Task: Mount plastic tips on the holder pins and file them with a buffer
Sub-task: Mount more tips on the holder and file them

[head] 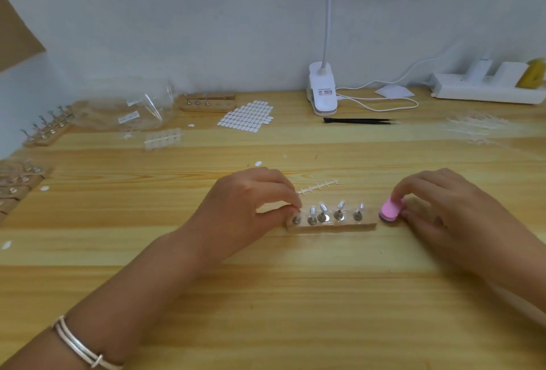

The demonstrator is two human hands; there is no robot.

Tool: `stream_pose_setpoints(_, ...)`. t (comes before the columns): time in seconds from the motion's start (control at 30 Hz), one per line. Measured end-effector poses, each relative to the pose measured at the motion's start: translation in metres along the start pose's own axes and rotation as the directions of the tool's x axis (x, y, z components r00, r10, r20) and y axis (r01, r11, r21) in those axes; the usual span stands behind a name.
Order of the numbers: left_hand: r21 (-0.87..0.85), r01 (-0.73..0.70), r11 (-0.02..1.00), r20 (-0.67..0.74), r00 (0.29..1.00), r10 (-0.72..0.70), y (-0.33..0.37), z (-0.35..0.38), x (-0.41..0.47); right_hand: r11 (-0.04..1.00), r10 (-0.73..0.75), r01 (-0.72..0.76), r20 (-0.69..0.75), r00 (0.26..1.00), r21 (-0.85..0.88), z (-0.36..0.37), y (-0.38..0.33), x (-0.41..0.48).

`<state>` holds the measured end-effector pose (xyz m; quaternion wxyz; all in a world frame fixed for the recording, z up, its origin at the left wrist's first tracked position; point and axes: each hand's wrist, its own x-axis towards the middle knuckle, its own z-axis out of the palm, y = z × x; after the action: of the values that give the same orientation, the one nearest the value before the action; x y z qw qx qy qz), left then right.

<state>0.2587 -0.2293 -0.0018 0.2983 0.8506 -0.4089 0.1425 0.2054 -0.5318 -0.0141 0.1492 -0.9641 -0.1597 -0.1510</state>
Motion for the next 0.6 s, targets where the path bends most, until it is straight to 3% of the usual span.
stream_pose_setpoints(0.1,-0.117,0.187,0.975,-0.005,0.982,-0.189,0.005,0.001,-0.006,1.0,-0.025,0.025,0.003,1.0,-0.004,0.0,-0.001,0.001)
stream_pose_setpoints(0.23,-0.239,0.389,0.89,0.097,0.921,-0.376,0.006,0.006,-0.006,0.992,-0.123,0.122,0.067,0.99,0.013,-0.002,-0.001,0.001)
stream_pose_setpoints(0.33,-0.328,0.463,0.824,0.084,0.883,-0.462,0.009,0.014,-0.007,0.996,-0.094,0.095,0.058,0.994,0.001,-0.009,0.003,0.0)
stream_pose_setpoints(0.43,-0.283,0.413,0.866,0.009,0.904,-0.428,0.011,0.017,-0.009,0.999,-0.035,0.037,-0.06,0.998,0.036,-0.019,-0.001,-0.001)
stream_pose_setpoints(0.53,0.064,0.22,0.973,-0.129,0.969,-0.211,0.019,0.018,-0.009,0.991,-0.018,0.049,-0.235,0.972,0.128,-0.02,-0.019,-0.002)
stream_pose_setpoints(0.6,0.135,0.19,0.972,-0.194,0.968,-0.162,0.027,0.019,-0.011,0.982,-0.078,0.128,-0.317,0.945,0.14,-0.015,-0.033,-0.004)
